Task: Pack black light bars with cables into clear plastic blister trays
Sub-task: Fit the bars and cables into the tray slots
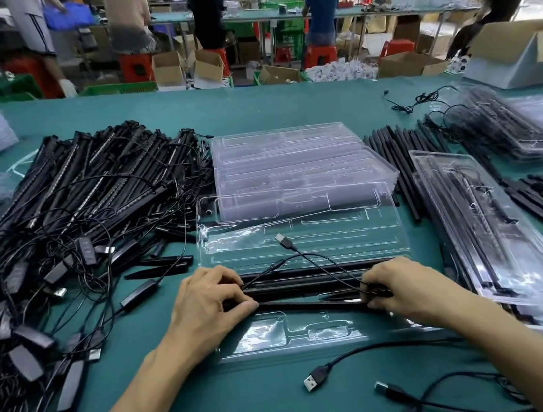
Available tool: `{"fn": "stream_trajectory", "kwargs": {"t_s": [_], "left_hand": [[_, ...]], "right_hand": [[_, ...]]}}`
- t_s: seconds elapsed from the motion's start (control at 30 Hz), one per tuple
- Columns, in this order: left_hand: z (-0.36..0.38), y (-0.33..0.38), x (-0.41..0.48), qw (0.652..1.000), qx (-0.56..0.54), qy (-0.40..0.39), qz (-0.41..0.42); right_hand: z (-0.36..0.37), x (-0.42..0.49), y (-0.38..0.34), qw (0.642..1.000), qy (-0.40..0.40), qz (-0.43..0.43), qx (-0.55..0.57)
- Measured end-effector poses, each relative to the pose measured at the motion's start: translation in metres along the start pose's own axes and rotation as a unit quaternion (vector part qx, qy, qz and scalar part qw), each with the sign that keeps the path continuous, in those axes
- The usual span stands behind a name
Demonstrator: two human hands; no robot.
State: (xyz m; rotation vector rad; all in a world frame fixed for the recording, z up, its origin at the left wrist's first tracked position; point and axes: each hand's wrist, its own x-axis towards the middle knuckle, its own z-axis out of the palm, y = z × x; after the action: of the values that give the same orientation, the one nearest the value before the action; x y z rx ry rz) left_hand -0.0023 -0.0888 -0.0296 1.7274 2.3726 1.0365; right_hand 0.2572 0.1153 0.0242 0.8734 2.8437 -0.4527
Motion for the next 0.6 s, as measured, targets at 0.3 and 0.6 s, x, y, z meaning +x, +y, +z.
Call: {"fn": "stream_trajectory", "kwargs": {"t_s": [0.3, 0.6], "left_hand": [[-0.005, 0.015, -0.006, 0.992, 0.117, 0.01, 0.034], [-0.001, 0.015, -0.013, 0.991, 0.129, 0.035, -0.004]], "right_hand": [[-0.029, -0.004, 0.004, 0.968, 0.117, -0.009, 0.22], [-0.095, 0.001, 0.009, 0.961, 0.183, -0.042, 0.203]]}}
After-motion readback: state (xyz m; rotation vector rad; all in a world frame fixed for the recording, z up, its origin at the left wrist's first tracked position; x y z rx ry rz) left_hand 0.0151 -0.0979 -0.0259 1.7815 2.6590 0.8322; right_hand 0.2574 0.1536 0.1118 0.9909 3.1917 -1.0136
